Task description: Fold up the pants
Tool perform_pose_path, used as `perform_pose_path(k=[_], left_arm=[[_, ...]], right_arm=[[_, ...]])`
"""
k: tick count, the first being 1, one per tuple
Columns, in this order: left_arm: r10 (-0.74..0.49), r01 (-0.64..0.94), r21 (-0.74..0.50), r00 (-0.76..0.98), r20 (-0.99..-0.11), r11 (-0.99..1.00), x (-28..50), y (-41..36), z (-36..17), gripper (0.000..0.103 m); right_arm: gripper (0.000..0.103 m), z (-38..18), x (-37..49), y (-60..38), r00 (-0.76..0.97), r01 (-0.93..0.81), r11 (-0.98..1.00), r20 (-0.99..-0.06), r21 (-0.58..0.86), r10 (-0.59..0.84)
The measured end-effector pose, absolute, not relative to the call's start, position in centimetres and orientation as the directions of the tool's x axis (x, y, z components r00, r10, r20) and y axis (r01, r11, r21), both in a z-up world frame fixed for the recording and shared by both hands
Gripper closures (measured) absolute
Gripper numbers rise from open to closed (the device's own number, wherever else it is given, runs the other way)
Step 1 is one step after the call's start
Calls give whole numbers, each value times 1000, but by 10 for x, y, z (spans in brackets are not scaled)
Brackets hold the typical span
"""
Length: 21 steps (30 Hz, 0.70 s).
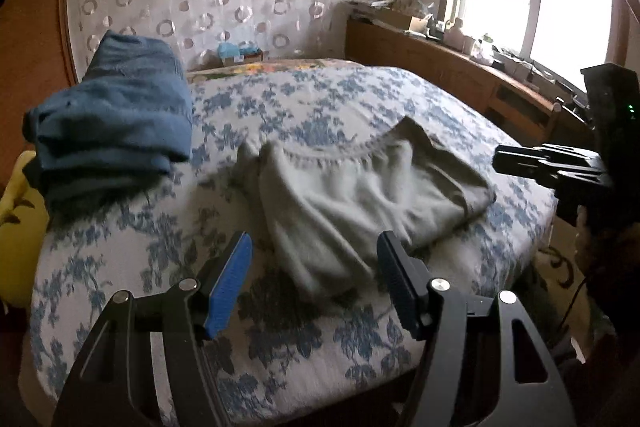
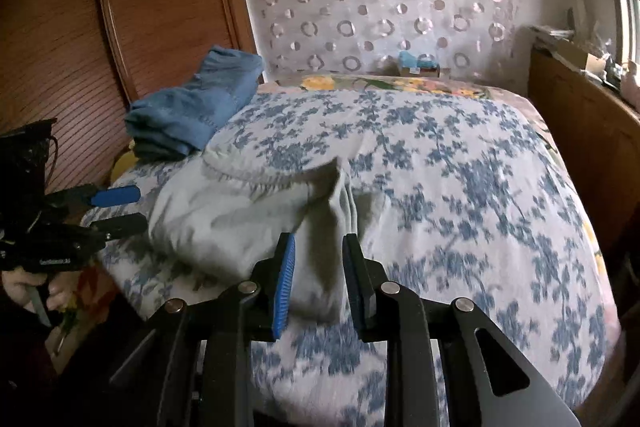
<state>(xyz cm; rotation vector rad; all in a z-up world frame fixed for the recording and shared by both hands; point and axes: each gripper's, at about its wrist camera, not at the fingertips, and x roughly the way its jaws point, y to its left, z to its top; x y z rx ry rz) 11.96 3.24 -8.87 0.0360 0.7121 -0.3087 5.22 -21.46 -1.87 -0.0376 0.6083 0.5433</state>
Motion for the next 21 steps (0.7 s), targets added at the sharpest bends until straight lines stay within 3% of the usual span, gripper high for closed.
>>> perform_pose_path(k=[21], left_arm=[[-182,219,-39,685,-706,975,129,28,-112,37]], right_arm=[[76,-45,58,-208,628,-473,871,-643,133,439]])
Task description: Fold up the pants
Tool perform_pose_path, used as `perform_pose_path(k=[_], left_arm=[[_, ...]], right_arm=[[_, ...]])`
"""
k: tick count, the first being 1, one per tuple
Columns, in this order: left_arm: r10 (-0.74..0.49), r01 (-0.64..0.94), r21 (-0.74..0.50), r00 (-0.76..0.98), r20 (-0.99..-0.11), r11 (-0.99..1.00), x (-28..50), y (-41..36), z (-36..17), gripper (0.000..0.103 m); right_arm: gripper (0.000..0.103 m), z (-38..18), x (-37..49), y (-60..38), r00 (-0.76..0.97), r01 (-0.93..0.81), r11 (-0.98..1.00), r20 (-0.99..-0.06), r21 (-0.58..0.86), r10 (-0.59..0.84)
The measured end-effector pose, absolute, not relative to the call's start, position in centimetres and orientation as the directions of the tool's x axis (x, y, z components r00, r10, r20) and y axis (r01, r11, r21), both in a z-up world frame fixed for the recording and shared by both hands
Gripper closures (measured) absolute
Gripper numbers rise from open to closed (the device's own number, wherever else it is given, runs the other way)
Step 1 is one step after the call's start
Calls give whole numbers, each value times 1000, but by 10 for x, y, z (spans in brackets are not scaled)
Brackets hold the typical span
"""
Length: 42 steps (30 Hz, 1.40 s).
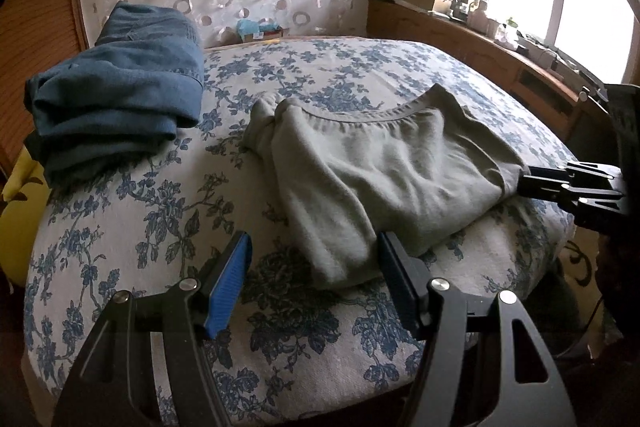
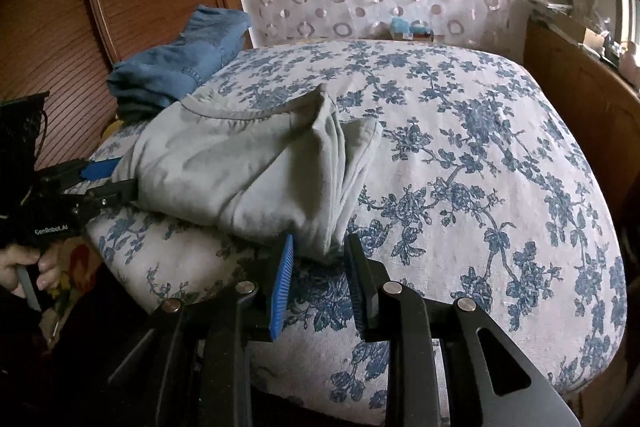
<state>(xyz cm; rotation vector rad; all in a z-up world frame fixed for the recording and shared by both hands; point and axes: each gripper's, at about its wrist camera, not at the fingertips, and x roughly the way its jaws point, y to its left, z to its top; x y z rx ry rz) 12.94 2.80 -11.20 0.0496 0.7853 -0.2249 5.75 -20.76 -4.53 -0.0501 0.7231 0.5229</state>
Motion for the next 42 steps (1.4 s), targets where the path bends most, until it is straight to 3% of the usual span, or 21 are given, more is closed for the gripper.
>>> perform_pose_path(k=[2,3,6,9,22,35,40,42], left_arm=[[-179,215,-39,685,-706,976,130,28,-112,37],[-178,213,-39,684,-708,976,131,27,-112,37],[-168,211,-29,681,-712,977,132,27,-114,36],[-158,218,-7,685,-711,976,132,24,-115,36],[-171,212,-31,683,-711,977,129,24,-115,36],[-167,212,-27,682,-712,977,127,23,-111,36],[-165,215,-14,704,-691,976,125,24,-98,36],[-171,218,-18,712,-681,976,125,26,-91,36]], right_arm=[[77,-46,60,-208,630,-479,868,-639,127,441],[87,-47,59,-208,629,-484,866,-638,125,444],[99,-45,57,-208,643,-490,866,-629,100,437],[100,-37,54,-216,699,-438,896,-602,68,387],[100,-43,58,-218,663,-455,884,-622,106,416],[100,-23,45,-224,694,-439,889,-578,132,429],[91,-18,51,-216,701,-441,889,-571,124,427],[80,-18,56,-214,696,-441,888,-574,134,432]])
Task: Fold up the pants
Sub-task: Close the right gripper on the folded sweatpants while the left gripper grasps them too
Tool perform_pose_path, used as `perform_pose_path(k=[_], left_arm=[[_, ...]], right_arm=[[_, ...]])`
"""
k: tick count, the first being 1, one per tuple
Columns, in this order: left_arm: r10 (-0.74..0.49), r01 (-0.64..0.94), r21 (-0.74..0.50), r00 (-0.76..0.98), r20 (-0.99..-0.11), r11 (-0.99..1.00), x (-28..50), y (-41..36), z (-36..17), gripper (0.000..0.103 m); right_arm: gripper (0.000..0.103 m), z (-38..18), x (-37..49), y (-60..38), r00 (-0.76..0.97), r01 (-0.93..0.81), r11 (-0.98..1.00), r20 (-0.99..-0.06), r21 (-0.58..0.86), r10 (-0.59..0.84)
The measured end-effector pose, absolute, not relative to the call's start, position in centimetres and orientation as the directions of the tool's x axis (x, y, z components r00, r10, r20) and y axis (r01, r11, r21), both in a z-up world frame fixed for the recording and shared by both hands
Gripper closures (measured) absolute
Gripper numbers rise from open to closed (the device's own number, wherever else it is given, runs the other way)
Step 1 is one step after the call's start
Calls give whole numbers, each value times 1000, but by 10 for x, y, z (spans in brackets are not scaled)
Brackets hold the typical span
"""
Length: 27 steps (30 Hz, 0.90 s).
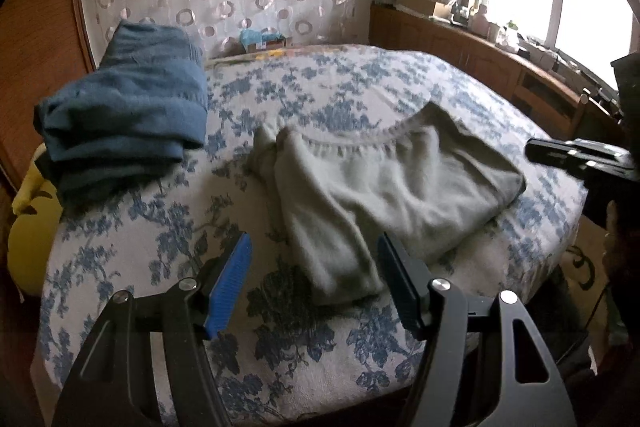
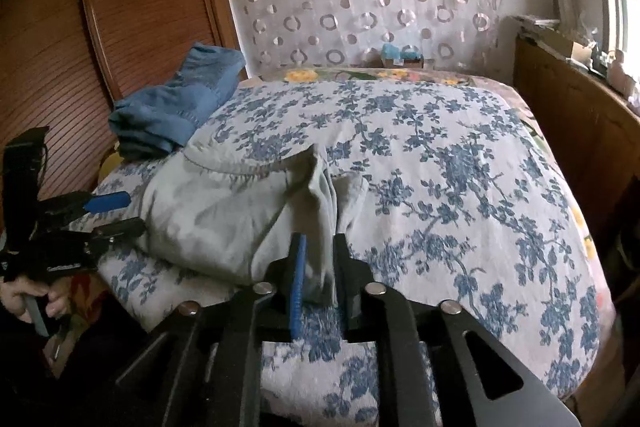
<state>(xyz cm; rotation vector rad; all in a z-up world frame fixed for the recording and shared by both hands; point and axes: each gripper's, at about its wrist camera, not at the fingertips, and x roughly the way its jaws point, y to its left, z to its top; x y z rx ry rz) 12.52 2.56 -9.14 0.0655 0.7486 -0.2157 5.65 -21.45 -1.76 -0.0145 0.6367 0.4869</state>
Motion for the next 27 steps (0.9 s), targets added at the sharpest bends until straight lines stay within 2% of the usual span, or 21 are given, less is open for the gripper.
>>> perform_pose_path(k=[1,3,5,19,27], left_arm=[[-178,222,-21,718,-673,975,127,27,-87,36],[-183,224,-23,725,-664,974,133,29,-80,36],[-185,224,-27,730,-658,974,141,31,-76,36],[-172,213,-32,680,-712,977,205,46,-88,36],[-209,236,-66,656,-725,969,218,48,-97,37]], right_arm=[[76,-18,59,-214,694,-441,887,-574,139,435],[61,-18,67,-212,685,-444,884,-579,149,442],[57,-19,77,-210,673,-446,881,-589,160,448],[56,-35,147,-184,593,-464,871,-673,163,442],[56,-40,168,-174,577,-465,873,-698,145,424]])
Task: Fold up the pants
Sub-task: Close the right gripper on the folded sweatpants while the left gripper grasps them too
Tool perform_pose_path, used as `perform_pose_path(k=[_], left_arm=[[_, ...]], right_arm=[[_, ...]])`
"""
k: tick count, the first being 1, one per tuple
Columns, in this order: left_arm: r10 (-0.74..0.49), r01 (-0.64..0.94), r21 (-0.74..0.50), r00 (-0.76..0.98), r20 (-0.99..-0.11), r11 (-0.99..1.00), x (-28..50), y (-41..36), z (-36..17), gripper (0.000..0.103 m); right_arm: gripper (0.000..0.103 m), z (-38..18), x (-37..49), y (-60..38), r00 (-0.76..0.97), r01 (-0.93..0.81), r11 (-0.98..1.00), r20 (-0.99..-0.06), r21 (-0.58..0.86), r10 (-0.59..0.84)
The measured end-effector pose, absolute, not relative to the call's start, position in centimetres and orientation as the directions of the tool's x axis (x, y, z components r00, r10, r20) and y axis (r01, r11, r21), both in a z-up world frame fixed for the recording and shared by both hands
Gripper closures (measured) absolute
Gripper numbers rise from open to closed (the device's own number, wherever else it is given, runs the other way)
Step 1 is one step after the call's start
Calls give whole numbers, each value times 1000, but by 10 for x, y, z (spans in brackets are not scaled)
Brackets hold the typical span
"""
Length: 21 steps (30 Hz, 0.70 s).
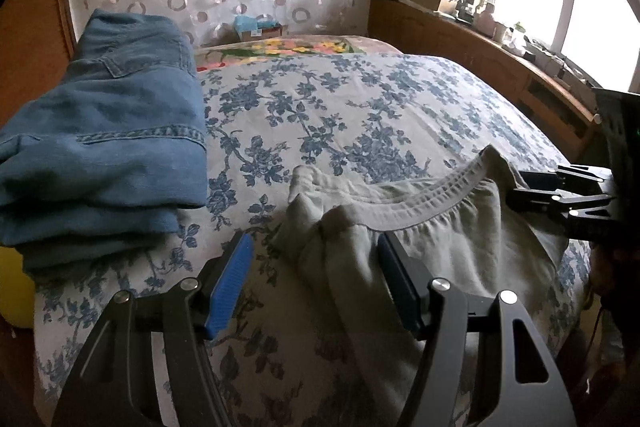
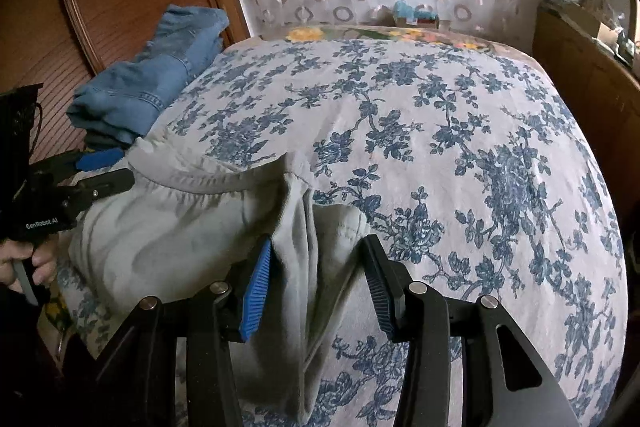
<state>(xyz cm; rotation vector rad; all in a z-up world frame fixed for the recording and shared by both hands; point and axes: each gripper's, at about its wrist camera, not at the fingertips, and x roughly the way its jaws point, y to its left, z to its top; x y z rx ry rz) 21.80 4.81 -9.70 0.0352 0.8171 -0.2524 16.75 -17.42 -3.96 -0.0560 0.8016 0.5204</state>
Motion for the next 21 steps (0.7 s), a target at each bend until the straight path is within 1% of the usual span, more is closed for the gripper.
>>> perform_pose_path(k=[9,11,14,16,17,18,19,21], left_arm=[[-250,269,-96,624,-740,958,227,45,-106,47],[-267,270,-119,622,-736,956,226,46,-106,51],[-274,279,-119,622,-733,953,225,43,-105,57],[-278,280,-125,619,-734,952,225,42,-106,63],[-284,279,-133,617,-734,951,226,42,-106,65],[-292,281,-143,614,-733,949,226,43,-106,71],[-296,281,-147,615,-731,948,226,43,-106,79],[-308,287,-156,622,-720,945,224,42,-104,87]], right_arm=[[56,-40,171,-175,581,-471,869,-688,152,435],[56,-41,173,-175,576,-477,864,-686,160,445],[57,-41,171,-174,580,-480,865,-688,145,437],[62,-42,170,-172,584,-483,866,-690,129,428],[68,-42,170,-171,584,-487,865,-690,124,428],[74,-42,168,-169,582,-492,862,-690,122,430],[77,-43,167,-168,579,-499,859,-691,120,433],[85,-43,166,-167,573,-509,852,-692,121,440]])
